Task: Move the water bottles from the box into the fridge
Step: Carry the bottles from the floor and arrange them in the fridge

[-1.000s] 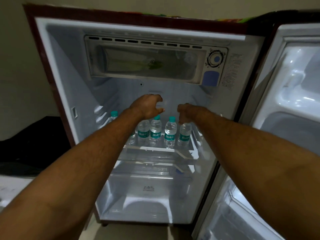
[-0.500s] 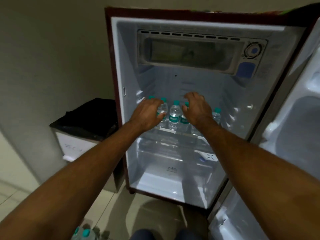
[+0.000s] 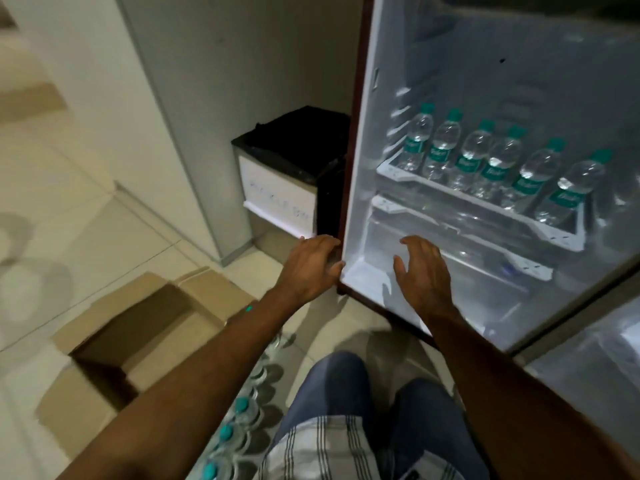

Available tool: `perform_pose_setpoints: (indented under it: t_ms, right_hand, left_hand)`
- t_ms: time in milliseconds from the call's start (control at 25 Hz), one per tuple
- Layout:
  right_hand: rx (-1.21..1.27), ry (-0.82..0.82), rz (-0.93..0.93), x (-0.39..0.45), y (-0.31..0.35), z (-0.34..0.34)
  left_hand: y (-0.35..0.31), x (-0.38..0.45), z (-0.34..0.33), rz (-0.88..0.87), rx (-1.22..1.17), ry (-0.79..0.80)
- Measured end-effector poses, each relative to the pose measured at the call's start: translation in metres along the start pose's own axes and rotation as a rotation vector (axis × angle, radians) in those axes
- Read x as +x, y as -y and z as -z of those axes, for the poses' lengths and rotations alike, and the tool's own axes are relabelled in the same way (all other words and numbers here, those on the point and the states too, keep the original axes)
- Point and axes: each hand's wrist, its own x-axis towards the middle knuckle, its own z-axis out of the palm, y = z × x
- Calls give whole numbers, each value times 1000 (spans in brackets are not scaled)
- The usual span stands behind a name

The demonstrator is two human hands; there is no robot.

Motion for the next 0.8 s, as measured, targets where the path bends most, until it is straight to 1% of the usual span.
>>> perform_pose_setpoints:
  t_ms: [80,240,320,440,520,640,720,800]
  right_hand:
    - [36,71,-17,-22,9,-25]
    - [81,92,119,-59,33,-75]
    - [134,199,125,-75,49,-94]
    - [199,334,183,-107,76,-122]
    - [231,420,222,-129,98,-136]
    - [253,594,311,-161,133,-156]
    - [264,693,394,-179,154,-162]
    - [232,757,549,-198,172,-168]
  left_hand:
    - [18,-30,-10,88,26,22]
    - [55,-88,-19,232,19,88]
    - [75,-122,-17,326,-28,79]
    - [97,-187,-12,498,-117,14]
    - [103,-229,-11,618,-146,5]
    - [106,-289,-11,769,-161,-17]
    - [107,-327,-12,891,-174,-67]
    - [107,-363,-14,1024,-211,-114]
